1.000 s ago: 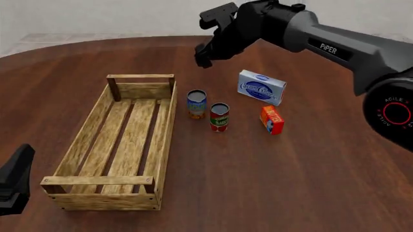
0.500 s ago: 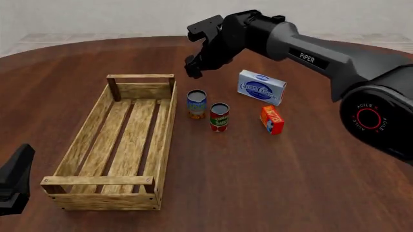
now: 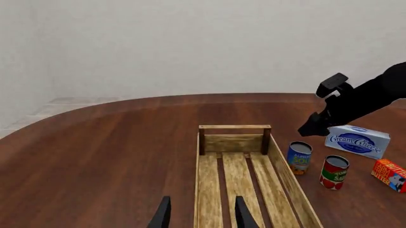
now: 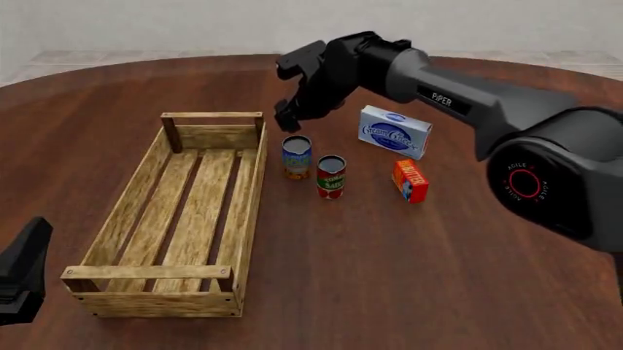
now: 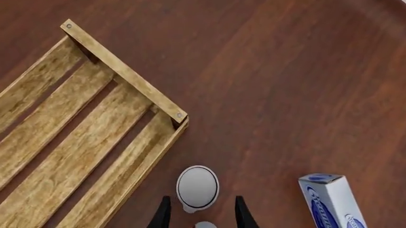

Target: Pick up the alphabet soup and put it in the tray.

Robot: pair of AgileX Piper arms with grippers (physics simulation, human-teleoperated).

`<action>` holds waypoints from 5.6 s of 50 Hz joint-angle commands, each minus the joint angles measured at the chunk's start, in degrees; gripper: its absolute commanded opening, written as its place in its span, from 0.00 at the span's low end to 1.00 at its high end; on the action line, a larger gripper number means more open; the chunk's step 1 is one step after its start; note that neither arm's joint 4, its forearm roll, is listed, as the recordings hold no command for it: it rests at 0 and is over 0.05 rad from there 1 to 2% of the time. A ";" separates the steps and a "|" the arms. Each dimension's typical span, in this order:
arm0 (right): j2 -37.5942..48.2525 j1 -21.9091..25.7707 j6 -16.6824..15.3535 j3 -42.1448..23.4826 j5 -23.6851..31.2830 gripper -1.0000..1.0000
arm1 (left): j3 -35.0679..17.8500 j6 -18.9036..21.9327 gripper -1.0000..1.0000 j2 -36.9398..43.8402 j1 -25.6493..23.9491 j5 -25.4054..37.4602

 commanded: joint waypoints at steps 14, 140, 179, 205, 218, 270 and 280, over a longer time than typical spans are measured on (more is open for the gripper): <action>2.38 0.59 0.30 -1.24 0.30 1.00 | 0.00 0.00 1.00 0.00 0.00 0.00; 6.97 0.23 6.55 -1.82 -1.95 1.00 | 0.00 0.00 1.00 0.00 0.00 0.00; 7.43 0.09 8.13 -1.48 -2.90 1.00 | 0.00 0.00 1.00 0.00 0.00 0.00; 7.21 0.43 8.96 -0.39 -3.72 1.00 | 0.00 0.00 1.00 0.00 0.00 0.00; 7.99 0.18 9.55 -0.75 -3.87 1.00 | 0.00 0.00 1.00 0.00 0.00 0.00; 9.74 -0.39 10.41 -2.44 -3.67 1.00 | 0.00 0.00 1.00 0.00 0.00 0.00; 10.36 -0.48 10.65 -3.02 -3.52 1.00 | 0.00 0.00 1.00 0.00 0.00 0.00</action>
